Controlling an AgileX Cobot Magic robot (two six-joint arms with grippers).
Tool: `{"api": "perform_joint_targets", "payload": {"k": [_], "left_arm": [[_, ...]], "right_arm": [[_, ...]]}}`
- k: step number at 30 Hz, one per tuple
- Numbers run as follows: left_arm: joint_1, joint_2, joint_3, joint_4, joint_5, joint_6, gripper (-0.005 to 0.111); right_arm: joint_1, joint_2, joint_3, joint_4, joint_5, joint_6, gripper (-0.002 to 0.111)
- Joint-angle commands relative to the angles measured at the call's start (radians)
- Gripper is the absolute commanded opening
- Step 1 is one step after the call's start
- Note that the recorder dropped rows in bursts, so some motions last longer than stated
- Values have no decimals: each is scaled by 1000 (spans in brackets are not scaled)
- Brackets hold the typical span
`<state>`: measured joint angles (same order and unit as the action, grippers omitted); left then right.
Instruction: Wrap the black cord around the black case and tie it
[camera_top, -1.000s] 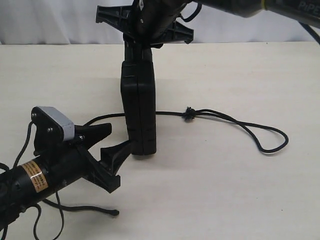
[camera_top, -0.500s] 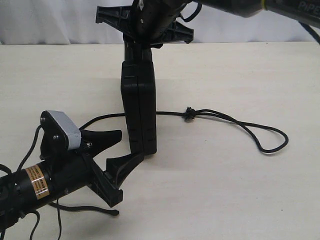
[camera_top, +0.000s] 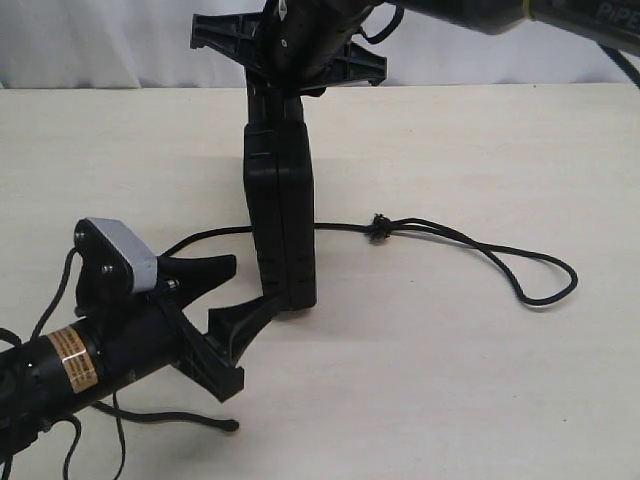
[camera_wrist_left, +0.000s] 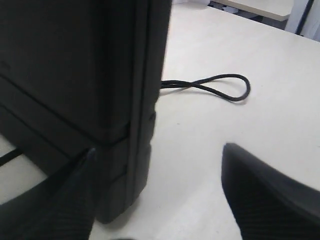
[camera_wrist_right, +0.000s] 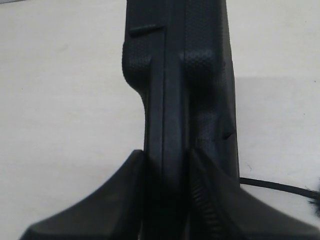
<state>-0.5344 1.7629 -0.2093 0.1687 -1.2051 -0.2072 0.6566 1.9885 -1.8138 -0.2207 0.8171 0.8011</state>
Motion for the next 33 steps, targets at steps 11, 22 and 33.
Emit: {"api": "perform_joint_targets", "payload": {"k": [11,22,33], "left_arm": [[-271,3,60,-544,-16,-6,65],[-448,36,-163,-802,-16,-6,65],[-448,41,-212,-774,-16,-6,65]], "right_arm": [[-4,-13,-5,0,-53,-2,4],[-4,-13,-5,0,-53,-2,4],[-4,-13,-5,0,-51,-4,4]]}}
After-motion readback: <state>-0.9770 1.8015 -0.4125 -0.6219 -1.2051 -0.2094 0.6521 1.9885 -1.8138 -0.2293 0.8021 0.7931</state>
